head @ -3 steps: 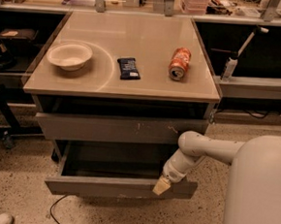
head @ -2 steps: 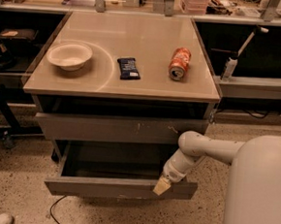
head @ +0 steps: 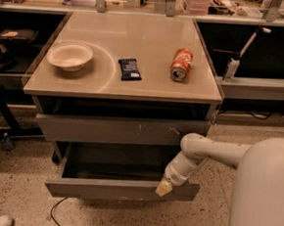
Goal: Open middle drawer
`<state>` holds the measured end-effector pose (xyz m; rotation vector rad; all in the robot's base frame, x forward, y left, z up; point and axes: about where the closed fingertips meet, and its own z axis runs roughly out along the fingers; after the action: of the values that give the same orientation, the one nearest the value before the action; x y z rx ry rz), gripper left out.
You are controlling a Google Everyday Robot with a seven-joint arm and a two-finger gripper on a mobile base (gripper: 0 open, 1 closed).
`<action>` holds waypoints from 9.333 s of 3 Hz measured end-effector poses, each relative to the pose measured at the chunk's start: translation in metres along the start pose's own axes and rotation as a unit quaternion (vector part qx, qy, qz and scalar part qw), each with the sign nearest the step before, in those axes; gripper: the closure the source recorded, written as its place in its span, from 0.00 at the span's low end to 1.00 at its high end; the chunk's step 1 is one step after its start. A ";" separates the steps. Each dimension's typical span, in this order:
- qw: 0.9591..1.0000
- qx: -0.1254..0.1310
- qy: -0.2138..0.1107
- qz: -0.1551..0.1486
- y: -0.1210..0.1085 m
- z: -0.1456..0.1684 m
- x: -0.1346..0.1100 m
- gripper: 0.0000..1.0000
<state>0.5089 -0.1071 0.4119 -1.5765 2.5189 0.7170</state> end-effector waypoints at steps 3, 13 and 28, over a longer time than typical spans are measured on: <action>1.000 -0.006 0.003 0.026 0.021 -0.003 0.022 1.00; 0.996 0.013 0.036 0.079 0.040 -0.016 0.056 1.00; 0.985 -0.008 0.024 0.171 0.120 -0.013 0.117 1.00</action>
Offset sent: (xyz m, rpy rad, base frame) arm -0.1531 -0.0918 0.0449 -0.0370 0.1498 -0.1888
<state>0.3526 -0.1664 0.4276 -1.1876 2.8628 0.7399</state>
